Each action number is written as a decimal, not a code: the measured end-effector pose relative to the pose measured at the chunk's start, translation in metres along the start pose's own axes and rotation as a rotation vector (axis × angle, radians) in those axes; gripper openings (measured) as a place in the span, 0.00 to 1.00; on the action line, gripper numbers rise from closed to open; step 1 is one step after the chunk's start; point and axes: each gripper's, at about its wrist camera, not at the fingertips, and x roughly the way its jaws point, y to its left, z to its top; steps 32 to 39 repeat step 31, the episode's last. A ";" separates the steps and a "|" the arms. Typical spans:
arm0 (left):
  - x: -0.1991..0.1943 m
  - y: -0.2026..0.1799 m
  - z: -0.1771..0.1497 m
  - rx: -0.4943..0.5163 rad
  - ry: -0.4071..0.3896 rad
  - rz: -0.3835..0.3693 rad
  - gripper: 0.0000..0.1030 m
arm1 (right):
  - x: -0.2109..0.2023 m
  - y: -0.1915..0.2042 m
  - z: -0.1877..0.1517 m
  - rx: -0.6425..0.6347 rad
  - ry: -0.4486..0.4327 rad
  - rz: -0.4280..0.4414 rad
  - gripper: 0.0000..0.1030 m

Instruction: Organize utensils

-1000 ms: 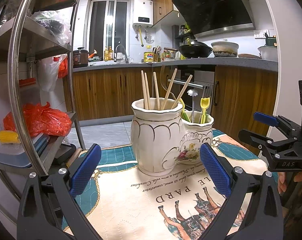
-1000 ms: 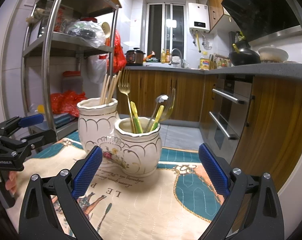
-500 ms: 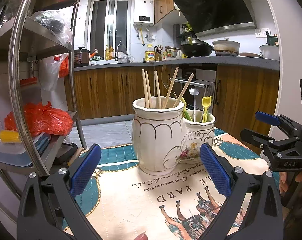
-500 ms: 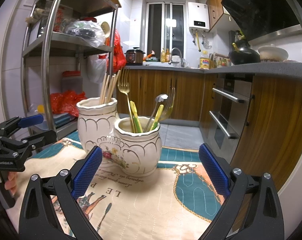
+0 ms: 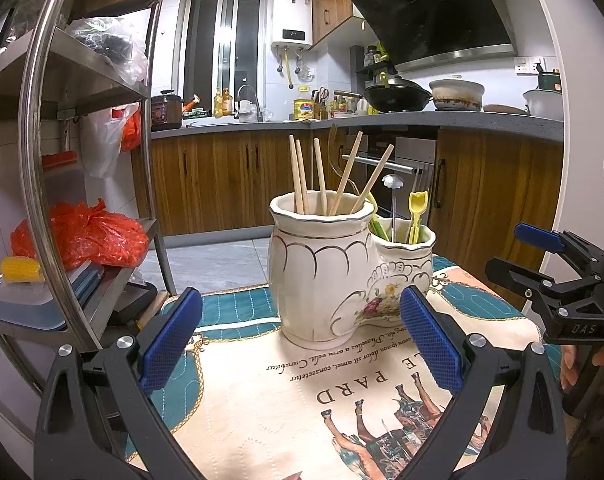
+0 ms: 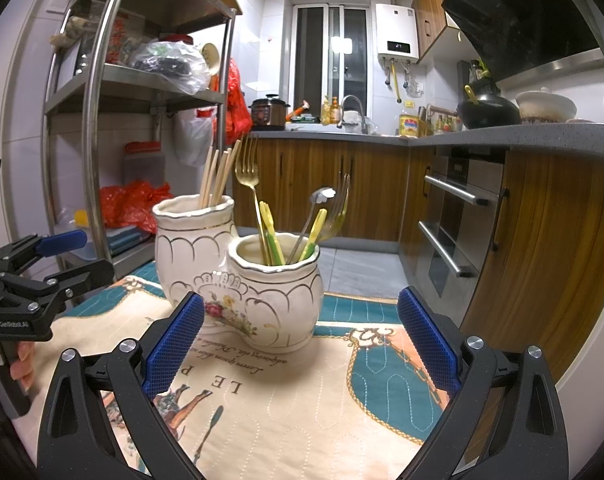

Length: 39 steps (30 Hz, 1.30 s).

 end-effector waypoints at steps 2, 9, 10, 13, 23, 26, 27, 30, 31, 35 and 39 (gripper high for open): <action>0.000 0.000 0.000 -0.001 0.001 0.000 0.95 | 0.000 0.000 0.000 -0.001 0.000 0.000 0.94; 0.000 0.001 -0.001 -0.008 0.000 0.017 0.95 | 0.000 0.000 0.000 0.000 0.002 -0.001 0.94; 0.000 0.002 -0.001 -0.011 -0.001 0.022 0.95 | 0.000 0.000 0.000 -0.001 0.001 -0.001 0.94; 0.000 0.003 0.000 -0.018 0.000 0.029 0.95 | 0.000 0.000 0.000 0.000 0.001 -0.001 0.94; 0.000 0.002 0.000 -0.011 0.002 0.028 0.95 | -0.001 -0.001 0.000 0.000 0.001 0.000 0.94; 0.001 0.001 0.001 -0.011 0.010 0.030 0.95 | 0.000 -0.001 0.001 0.000 0.002 0.000 0.94; 0.002 0.001 0.001 -0.011 0.013 0.030 0.95 | 0.000 -0.001 0.000 0.001 0.002 -0.001 0.95; 0.002 0.001 0.001 -0.010 0.015 0.030 0.95 | 0.000 0.000 0.000 0.000 0.004 -0.001 0.95; 0.003 0.001 0.001 -0.009 0.015 0.027 0.95 | -0.001 -0.001 0.000 0.001 0.002 -0.001 0.95; 0.003 0.001 0.001 -0.009 0.015 0.027 0.95 | -0.001 -0.001 0.000 0.001 0.002 -0.001 0.95; 0.003 0.001 0.001 -0.009 0.015 0.027 0.95 | -0.001 -0.001 0.000 0.001 0.002 -0.001 0.95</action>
